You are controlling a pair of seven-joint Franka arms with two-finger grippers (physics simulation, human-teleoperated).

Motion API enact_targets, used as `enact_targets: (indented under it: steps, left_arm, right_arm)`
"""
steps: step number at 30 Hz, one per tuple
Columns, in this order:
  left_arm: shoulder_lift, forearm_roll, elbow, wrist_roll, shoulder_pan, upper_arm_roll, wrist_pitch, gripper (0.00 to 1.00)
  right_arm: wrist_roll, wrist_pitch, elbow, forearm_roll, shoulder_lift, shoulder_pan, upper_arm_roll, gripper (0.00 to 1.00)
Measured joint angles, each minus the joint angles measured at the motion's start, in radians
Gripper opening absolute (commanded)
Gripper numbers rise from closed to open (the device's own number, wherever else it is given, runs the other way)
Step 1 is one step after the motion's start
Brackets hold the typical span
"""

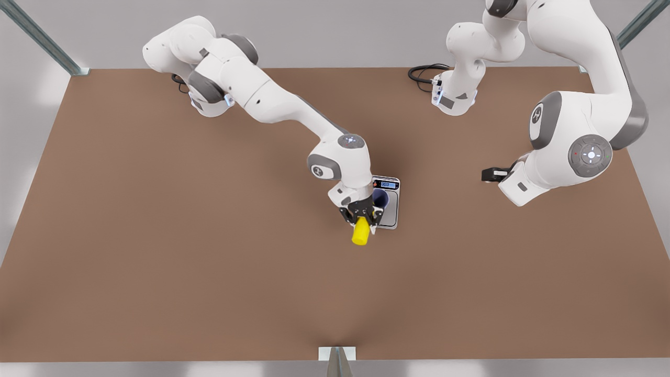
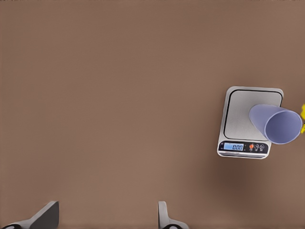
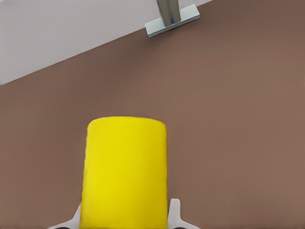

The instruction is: Move cup to the weight, pick up sauce bottle, pour sauce

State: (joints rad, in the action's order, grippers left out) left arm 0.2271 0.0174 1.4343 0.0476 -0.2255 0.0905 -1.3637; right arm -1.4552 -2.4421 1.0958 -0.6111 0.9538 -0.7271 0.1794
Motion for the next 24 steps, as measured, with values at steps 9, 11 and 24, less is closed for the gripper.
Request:
enact_targets:
  steps: [9,11,24]
  left_arm:
    - [-0.002,0.001,0.0,-0.004,0.0,0.0,0.002,1.0]
    - [-0.002,-0.001,0.0,-0.01,0.0,-0.001,0.005,1.0]
    - [0.015,-0.007,0.008,-0.008,-0.008,-0.007,0.032,1.0]
  right_arm:
    - [0.002,-0.011,0.097,0.016,-0.15,0.093,0.032,0.39]
    - [0.005,-0.014,0.121,0.06,-0.187,0.12,0.034,0.39]
    - [0.188,-0.028,0.421,0.735,-0.51,0.422,0.098,0.4]
